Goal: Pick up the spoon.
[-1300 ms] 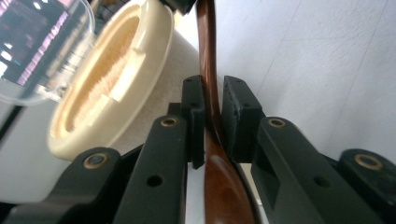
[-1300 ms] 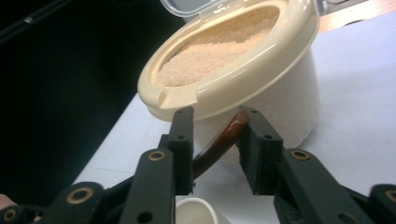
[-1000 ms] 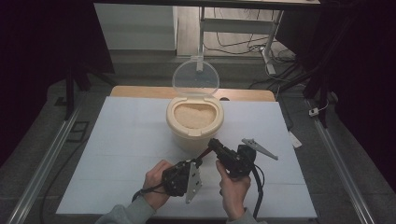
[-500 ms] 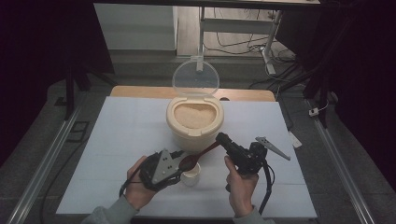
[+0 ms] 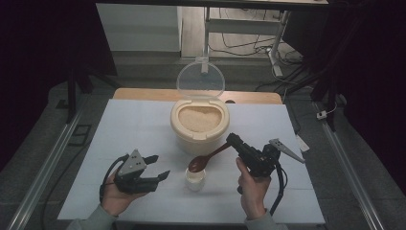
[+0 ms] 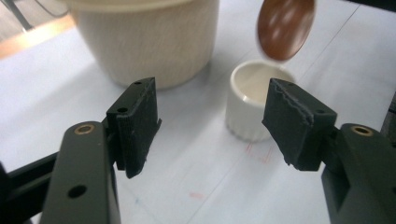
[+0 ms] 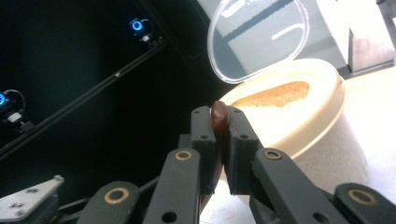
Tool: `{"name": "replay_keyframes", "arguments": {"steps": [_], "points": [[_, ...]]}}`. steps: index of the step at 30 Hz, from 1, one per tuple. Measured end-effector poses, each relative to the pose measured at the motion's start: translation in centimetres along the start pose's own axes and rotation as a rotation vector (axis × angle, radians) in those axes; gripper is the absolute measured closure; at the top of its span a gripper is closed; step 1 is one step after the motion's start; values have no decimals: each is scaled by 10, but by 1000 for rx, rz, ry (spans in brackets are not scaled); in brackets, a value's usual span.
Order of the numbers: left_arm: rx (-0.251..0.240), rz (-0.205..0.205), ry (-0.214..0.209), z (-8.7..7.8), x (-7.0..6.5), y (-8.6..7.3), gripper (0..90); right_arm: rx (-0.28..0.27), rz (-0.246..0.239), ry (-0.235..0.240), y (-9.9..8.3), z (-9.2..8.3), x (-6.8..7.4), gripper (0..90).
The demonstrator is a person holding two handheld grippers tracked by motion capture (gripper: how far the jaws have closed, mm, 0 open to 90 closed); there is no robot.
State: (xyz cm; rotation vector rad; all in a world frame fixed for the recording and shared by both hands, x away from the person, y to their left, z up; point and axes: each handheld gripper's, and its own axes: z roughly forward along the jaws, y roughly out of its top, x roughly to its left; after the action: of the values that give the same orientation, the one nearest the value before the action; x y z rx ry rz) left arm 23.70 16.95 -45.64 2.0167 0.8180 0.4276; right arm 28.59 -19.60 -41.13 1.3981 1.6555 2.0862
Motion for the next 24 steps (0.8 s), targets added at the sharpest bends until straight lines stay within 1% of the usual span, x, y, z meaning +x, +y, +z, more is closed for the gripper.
{"name": "replay_keyframes", "arguments": {"steps": [5,9,10,12,13,14,15,19,21,23,24], "points": [[12,-16,8,-4,11,-10,332,-10,-32,18,5,0,-1,836],[30,-34,13,-7,21,-20,322,-22,-45,29,10,-1,-3,836],[38,-45,15,-7,24,-22,314,-23,-47,31,11,-2,-4,836],[54,-82,7,-6,29,-27,280,-28,-45,35,13,-2,-7,836],[57,-93,2,-6,30,-30,274,-30,-46,37,14,-2,-7,836],[62,-98,0,-6,31,-31,274,-30,-46,37,14,-2,-7,836],[64,-102,0,-6,31,-33,259,-42,-62,44,16,-3,-6,836],[67,-122,10,-8,32,-37,242,-59,-70,52,20,-4,-3,836],[71,-131,11,-9,32,-40,233,-75,-90,55,25,-5,-1,836],[80,-134,11,-9,32,-43,232,-81,-90,59,26,-6,-1,836],[85,-138,13,-9,32,-45,227,-94,-86,62,29,-8,-1,836]]}}
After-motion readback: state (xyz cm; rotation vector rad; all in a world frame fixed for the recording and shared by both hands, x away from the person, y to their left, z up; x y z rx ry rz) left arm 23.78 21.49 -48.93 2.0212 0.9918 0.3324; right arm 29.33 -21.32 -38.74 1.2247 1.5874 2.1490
